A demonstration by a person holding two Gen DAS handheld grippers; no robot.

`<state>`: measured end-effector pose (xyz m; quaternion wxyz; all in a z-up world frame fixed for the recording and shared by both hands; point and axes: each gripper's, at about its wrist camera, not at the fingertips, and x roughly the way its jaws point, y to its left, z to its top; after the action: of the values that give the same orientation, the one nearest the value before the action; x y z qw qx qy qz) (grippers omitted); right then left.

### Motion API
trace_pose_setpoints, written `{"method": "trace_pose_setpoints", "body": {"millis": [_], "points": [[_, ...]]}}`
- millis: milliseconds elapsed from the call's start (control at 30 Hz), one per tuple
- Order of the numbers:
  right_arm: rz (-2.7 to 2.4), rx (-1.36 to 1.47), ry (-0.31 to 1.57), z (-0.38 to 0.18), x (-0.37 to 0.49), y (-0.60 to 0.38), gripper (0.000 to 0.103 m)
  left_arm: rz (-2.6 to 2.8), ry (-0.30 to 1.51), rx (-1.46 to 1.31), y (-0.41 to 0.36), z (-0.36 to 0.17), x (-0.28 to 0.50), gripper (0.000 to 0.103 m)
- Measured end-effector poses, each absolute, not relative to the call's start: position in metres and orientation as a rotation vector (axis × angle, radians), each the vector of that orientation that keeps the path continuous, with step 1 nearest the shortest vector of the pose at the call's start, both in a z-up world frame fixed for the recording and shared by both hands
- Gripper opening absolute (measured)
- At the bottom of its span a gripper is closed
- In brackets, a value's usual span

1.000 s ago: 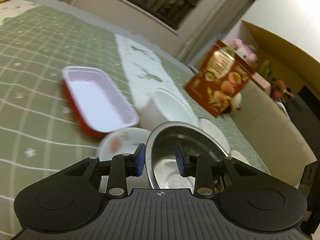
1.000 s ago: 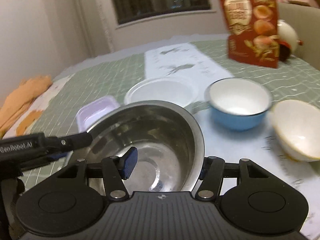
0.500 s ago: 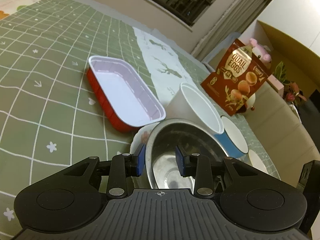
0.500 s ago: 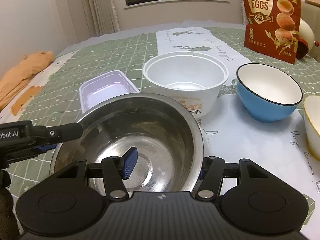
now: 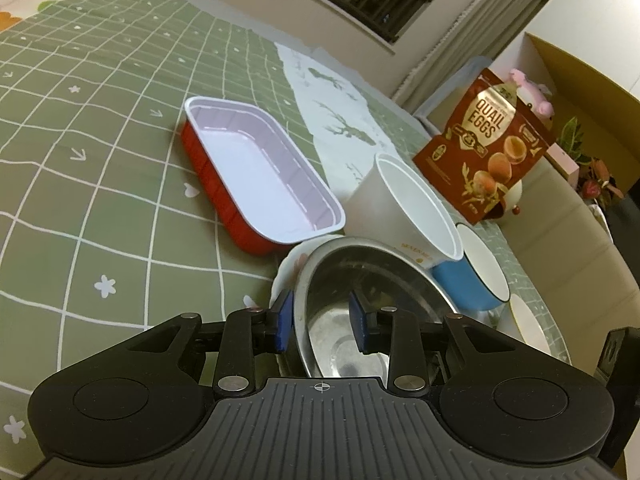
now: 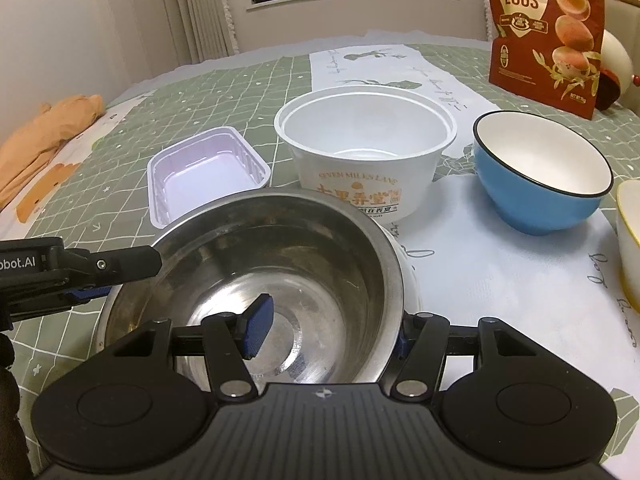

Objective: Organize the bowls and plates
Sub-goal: 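Carry the steel bowl onto the floral plate and open the right gripper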

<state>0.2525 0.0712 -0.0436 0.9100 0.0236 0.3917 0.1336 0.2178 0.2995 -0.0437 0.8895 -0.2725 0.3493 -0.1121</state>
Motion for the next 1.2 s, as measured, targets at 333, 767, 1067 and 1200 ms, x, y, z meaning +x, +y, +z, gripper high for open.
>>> {"method": "trace_pose_setpoints", "body": {"millis": [333, 767, 1067, 1200], "points": [[0.293, 0.06, 0.751, -0.038, 0.248, 0.059, 0.06, -0.172, 0.627, -0.597, 0.303, -0.012, 0.215, 0.032], [0.327, 0.02, 0.724, -0.029, 0.238, 0.03, 0.077, -0.234, 0.534, -0.576, 0.241, 0.039, 0.224, 0.032], [0.242, 0.154, 0.681, -0.023, 0.225, -0.05, 0.077, -0.239, 0.599, -0.426, 0.194, 0.028, 0.233, 0.031], [0.252, 0.264, 0.728, -0.033, 0.233, -0.066, 0.077, -0.095, 0.627, -0.4, 0.221, 0.016, 0.23, 0.031]]}}
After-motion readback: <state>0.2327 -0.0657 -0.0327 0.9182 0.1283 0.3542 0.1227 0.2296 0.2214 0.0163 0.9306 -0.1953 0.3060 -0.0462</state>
